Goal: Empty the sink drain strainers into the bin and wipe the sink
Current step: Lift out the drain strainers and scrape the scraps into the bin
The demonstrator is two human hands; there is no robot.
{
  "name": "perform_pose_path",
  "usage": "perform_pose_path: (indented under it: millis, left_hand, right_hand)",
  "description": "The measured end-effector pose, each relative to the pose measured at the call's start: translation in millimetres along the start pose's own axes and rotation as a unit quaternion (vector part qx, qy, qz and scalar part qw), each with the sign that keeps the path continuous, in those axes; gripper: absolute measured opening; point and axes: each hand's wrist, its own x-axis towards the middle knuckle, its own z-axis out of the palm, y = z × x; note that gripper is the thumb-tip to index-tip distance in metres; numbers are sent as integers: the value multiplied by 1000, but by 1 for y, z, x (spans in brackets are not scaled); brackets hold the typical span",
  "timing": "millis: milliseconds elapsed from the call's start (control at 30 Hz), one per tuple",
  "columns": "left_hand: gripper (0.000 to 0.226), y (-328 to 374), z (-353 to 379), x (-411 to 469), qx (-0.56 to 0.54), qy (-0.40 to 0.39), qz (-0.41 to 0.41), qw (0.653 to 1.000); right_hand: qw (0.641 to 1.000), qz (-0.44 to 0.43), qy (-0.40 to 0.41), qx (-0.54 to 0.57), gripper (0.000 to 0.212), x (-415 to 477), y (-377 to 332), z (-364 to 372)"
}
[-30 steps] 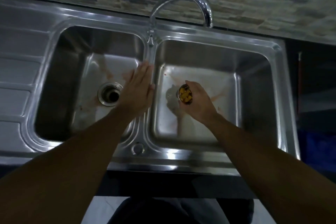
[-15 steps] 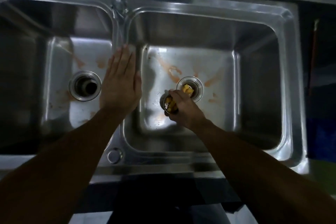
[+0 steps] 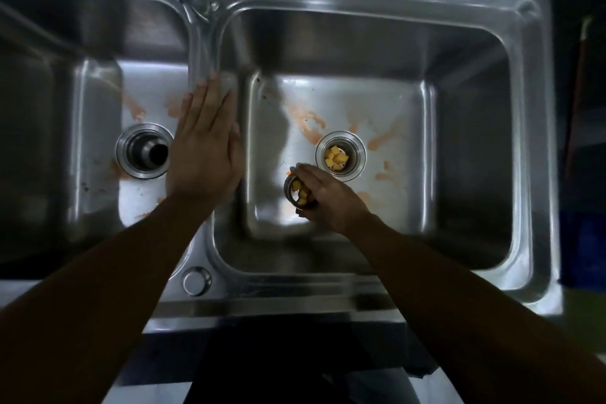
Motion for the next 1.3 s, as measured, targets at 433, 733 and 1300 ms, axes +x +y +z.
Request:
perform_pose_path:
  millis: [433,733,1300]
  left_hand:
    - [49,1,-2,1,-2,-1,-5,1000]
    - [51,3,-4,0,-4,-10,-11,1000]
    - [47,-1,-1,0,-9,-11,-15,1000]
  right_hand:
    - [982,181,43,11,47,-3,34,-33]
    - [983,171,-57,30,46,5,47,-18]
    - [973,155,121,-118,37,11,36,-19]
